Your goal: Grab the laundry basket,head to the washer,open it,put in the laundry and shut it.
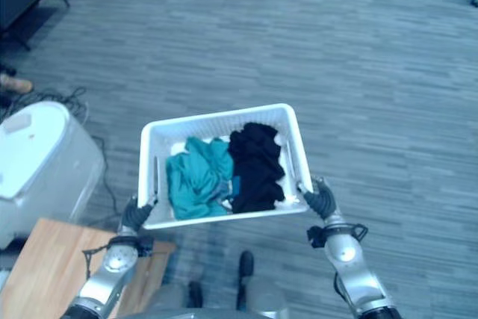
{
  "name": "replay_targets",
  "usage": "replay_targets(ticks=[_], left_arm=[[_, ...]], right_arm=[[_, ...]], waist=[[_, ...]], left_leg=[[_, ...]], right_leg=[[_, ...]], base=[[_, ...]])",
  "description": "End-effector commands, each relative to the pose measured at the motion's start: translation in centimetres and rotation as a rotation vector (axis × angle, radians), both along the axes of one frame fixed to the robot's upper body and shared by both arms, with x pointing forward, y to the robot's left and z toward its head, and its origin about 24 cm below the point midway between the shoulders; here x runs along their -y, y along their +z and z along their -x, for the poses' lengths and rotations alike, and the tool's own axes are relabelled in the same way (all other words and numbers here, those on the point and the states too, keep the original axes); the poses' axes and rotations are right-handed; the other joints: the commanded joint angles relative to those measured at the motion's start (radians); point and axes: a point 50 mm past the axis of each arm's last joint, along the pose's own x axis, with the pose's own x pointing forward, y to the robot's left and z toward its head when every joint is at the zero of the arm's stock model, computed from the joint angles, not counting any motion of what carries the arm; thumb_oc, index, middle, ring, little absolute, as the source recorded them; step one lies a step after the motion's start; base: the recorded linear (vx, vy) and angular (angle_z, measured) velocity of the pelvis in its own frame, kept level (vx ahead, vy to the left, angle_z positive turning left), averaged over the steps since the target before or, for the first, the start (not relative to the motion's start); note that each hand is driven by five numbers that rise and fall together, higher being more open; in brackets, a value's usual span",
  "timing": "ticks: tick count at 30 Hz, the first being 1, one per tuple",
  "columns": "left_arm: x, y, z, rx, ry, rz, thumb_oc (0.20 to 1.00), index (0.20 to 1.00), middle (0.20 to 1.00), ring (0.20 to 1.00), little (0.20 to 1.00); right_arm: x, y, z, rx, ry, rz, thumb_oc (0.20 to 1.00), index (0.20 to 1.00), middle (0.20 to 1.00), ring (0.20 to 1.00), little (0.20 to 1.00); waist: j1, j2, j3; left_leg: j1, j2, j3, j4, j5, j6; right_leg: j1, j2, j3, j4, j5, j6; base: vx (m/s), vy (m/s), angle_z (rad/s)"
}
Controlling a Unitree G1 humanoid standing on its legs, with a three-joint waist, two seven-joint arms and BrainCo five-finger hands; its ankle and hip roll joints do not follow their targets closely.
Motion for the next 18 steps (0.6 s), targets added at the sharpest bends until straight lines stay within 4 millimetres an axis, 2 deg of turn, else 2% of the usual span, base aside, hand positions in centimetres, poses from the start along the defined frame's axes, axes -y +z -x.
replay_targets(ticks=[1, 2, 3, 4, 7, 9, 11, 12, 13, 15, 18], left_arm=[[0.5, 4.2, -1.5, 0.239, -0.046, 0.124, 0.200, 0.200, 0.200, 0.200, 0.200], [0.5, 4.2, -1.6, 0.237, -0.048, 0.122, 0.200, 0.200, 0.200, 0.200, 0.200], [0.5, 4.2, -1.6, 0.237, -0.048, 0.122, 0.200, 0.200, 0.200, 0.200, 0.200], [0.4, 4.3, -1.5, 0.236, -0.050, 0.121, 0.200, 0.200, 0.200, 0.200, 0.200], [0.1, 4.1, -1.2, 0.224, -0.050, 0.111, 0.200, 0.200, 0.200, 0.200, 0.200], [-0.4, 4.2, -1.1, 0.220, -0.047, 0.096, 0.200, 0.200, 0.200, 0.200, 0.200], [-0.8, 4.4, -1.2, 0.227, -0.049, 0.082, 0.200, 0.200, 0.200, 0.200, 0.200], [-1.0, 4.5, -1.2, 0.228, -0.040, 0.075, 0.200, 0.200, 0.200, 0.200, 0.200], [-1.1, 4.5, -1.2, 0.229, -0.042, 0.071, 0.200, 0.200, 0.200, 0.200, 0.200], [-1.5, 4.7, -1.2, 0.235, -0.031, 0.060, 0.200, 0.200, 0.200, 0.200, 0.200], [-1.9, 4.9, -1.1, 0.243, -0.022, 0.061, 0.200, 0.200, 0.200, 0.200, 0.200]], right_arm=[[-1.9, 3.5, -1.9, 0.207, 0.100, -0.140, 0.200, 0.200, 0.200, 0.200, 0.200], [-1.8, 3.4, -1.9, 0.204, 0.089, -0.146, 0.200, 0.200, 0.200, 0.200, 0.200], [-1.8, 3.4, -1.9, 0.204, 0.089, -0.146, 0.200, 0.200, 0.200, 0.200, 0.200], [-1.7, 3.3, -1.9, 0.200, 0.079, -0.157, 0.200, 0.200, 0.200, 0.200, 0.200], [-2.2, 2.8, -1.7, 0.187, 0.086, -0.183, 0.200, 0.200, 0.200, 0.200, 0.200], [-2.7, 2.8, -1.9, 0.185, 0.108, -0.196, 0.200, 0.200, 0.200, 0.200, 0.200], [-3.3, 3.0, -2.2, 0.190, 0.137, -0.207, 0.200, 0.200, 0.200, 0.200, 0.200], [-3.5, 2.9, -2.3, 0.187, 0.143, -0.212, 0.200, 0.200, 0.200, 0.200, 0.200], [-3.6, 2.9, -2.3, 0.187, 0.149, -0.215, 0.200, 0.200, 0.200, 0.200, 0.200], [-3.9, 2.9, -2.5, 0.182, 0.158, -0.218, 0.200, 0.200, 0.200, 0.200, 0.200], [-4.0, 3.0, -2.6, 0.180, 0.163, -0.223, 0.200, 0.200, 0.200, 0.200, 0.200]], waist=[[0.056, -0.014, -0.010], [0.066, -0.010, -0.008], [0.067, -0.010, -0.008], [0.076, 0.000, -0.016], [0.073, 0.001, -0.048], [0.079, -0.006, -0.057], [0.082, -0.008, -0.057], [0.081, -0.009, -0.056], [0.082, -0.005, -0.055], [0.073, 0.004, -0.049], [0.053, 0.017, -0.044]], left_leg=[[-0.061, -0.063, -0.049, -0.076, 0.101, 0.033], [-0.085, -0.069, -0.060, -0.106, 0.137, 0.027], [-0.084, -0.069, -0.059, -0.107, 0.137, 0.027], [-0.085, -0.059, -0.053, -0.148, 0.156, 0.030], [-0.023, -0.059, -0.044, -0.184, 0.142, 0.059], [0.016, -0.055, -0.009, -0.186, 0.113, 0.077], [0.061, -0.051, 0.025, -0.192, 0.085, 0.094], [0.083, -0.052, 0.044, -0.188, 0.068, 0.101], [0.093, -0.047, 0.050, -0.188, 0.063, 0.105], [0.136, -0.040, 0.064, -0.199, 0.043, 0.110], [0.216, -0.031, 0.074, -0.235, 0.005, 0.104]], right_leg=[[0.047, 0.022, 0.067, 0.001, -0.085, 0.131], [0.067, 0.035, 0.090, -0.006, -0.094, 0.127], [0.068, 0.035, 0.091, -0.006, -0.094, 0.127], [0.098, 0.052, 0.128, -0.009, -0.118, 0.124], [0.116, 0.041, 0.151, 0.019, -0.143, 0.138], [0.113, 0.022, 0.166, 0.086, -0.156, 0.157], [0.081, 0.007, 0.171, 0.195, -0.124, 0.191], [0.060, -0.004, 0.165, 0.239, -0.089, 0.218], [0.029, -0.005, 0.166, 0.274, -0.061, 0.228], [-0.050, -0.017, 0.127, 0.286, -0.038, 0.226], [-0.136, -0.042, 0.023, 0.192, -0.040, 0.211]], base=[[0.26, -0.012, -0.33], [0.17, -0.015, -0.44], [0.29, 0.027, -0.67], [0.32, 0.076, -0.60], [0.39, 0.128, -0.74], [0.31, 0.119, -0.75], [0.28, 0.092, -0.71], [0.23, 0.059, -0.62], [0.24, 0.043, -0.46], [0.25, 0.009, -0.45], [0.35, -0.019, -0.46]])
